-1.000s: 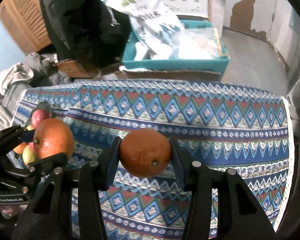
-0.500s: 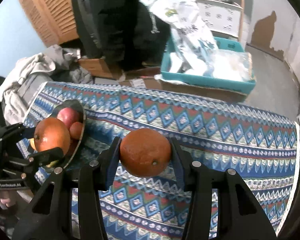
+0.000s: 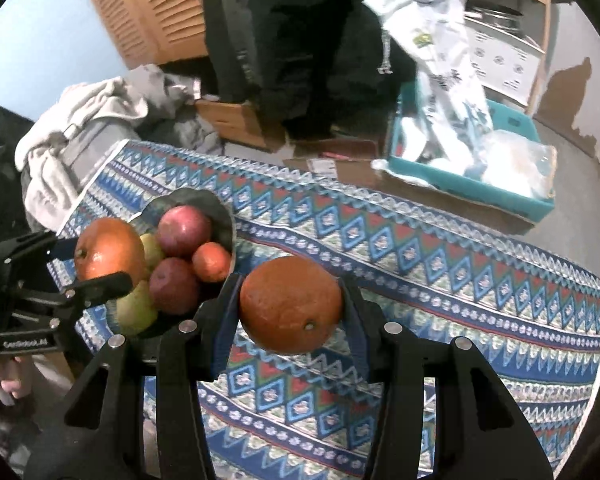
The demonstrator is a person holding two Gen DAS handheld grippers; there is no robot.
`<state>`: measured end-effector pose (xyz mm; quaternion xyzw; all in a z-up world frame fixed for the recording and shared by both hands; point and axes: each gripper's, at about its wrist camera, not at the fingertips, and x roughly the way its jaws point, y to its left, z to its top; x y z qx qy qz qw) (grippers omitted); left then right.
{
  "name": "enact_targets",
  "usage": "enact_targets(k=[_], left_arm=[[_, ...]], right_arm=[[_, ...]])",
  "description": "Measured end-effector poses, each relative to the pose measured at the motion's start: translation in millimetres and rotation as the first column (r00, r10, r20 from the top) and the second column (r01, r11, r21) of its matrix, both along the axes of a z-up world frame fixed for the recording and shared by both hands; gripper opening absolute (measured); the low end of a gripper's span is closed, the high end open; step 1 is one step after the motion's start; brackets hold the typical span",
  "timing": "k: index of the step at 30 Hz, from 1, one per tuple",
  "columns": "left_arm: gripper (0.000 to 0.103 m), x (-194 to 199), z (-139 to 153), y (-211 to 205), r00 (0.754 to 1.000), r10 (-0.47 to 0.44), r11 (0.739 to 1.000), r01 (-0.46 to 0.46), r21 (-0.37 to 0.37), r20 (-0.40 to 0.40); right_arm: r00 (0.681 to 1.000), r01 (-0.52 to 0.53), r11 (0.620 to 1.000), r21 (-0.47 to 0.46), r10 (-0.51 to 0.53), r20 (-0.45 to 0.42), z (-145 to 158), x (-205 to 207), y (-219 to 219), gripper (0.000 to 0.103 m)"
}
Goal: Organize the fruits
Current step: 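Carry the large orange with left tool while right tool carries its orange to the plate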
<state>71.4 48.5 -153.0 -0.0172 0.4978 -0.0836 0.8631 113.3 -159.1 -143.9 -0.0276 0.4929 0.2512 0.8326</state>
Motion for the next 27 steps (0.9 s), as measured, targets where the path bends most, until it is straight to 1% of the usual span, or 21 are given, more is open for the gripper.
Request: enact_targets(k=[11,16,27], left_arm=[[0.066,-0.3,-37.8,39.4,0.995,0.071,0.997,-0.072,-0.009,-0.076],[0.066,-0.8,-46.7,47.8,0.992,0.083,0.996,-0.085,-0.011,-0.092],[0.066,1.2,-68.9,57.5,0.984,0.099,0.995,-0.101,-0.008,-0.148]], right_arm=[[0.997,-0.077,0.997,-0.001,0.077,-0.031,-10.5,-0.7,46.7,0.048],[0.992,-0.110,0.994,0.000,0.110,-0.056,-20.0,-0.5,68.4,0.048],[0.982,-0.160,0.987,-0.003,0.158,-0.099,-37.9,0.0,98.0,0.048]])
